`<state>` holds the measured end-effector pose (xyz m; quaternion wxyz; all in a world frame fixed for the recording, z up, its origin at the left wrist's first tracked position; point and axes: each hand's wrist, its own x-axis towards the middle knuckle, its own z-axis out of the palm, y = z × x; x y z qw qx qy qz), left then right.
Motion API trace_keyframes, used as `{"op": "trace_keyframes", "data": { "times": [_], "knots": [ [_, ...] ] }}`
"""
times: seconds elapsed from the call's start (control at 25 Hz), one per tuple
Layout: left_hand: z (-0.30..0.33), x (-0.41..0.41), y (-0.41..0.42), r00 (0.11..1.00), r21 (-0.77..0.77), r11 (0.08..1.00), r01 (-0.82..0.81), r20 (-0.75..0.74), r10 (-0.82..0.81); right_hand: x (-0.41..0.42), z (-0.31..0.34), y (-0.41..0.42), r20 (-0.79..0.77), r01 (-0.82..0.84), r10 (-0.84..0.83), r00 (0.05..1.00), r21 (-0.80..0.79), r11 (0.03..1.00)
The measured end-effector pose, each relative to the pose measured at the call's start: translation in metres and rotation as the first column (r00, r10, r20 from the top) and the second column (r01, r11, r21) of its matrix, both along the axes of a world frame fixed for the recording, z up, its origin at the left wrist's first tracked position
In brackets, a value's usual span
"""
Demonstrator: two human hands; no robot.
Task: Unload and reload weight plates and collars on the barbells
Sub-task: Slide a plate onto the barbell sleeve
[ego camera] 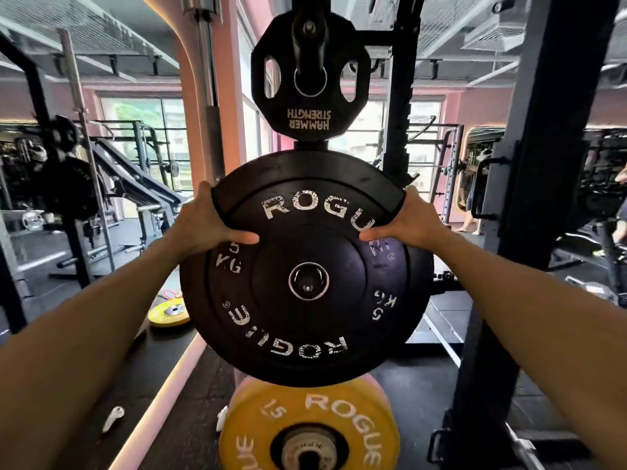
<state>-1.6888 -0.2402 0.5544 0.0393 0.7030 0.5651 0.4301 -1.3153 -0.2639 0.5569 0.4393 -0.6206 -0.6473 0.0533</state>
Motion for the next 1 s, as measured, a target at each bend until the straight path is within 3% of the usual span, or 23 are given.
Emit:
{"op": "trace_keyframes", "data": {
  "times": [0.56,1.0],
  "knots": [
    [0.024,0.034,-0.232,0.998,0.027,0.999,-0.017,-0.064,0.019,0.042,0.022,-0.199,0.152,-0.133,0.135,0.979,-0.023,0.991],
    [0.019,0.151,-0.344,0.991,0.017,0.997,0.074,-0.113,-0.072,0.159,0.017,-0.339,0.251,-0.006,0.014,0.968,-0.032,0.999]
  ]
}}
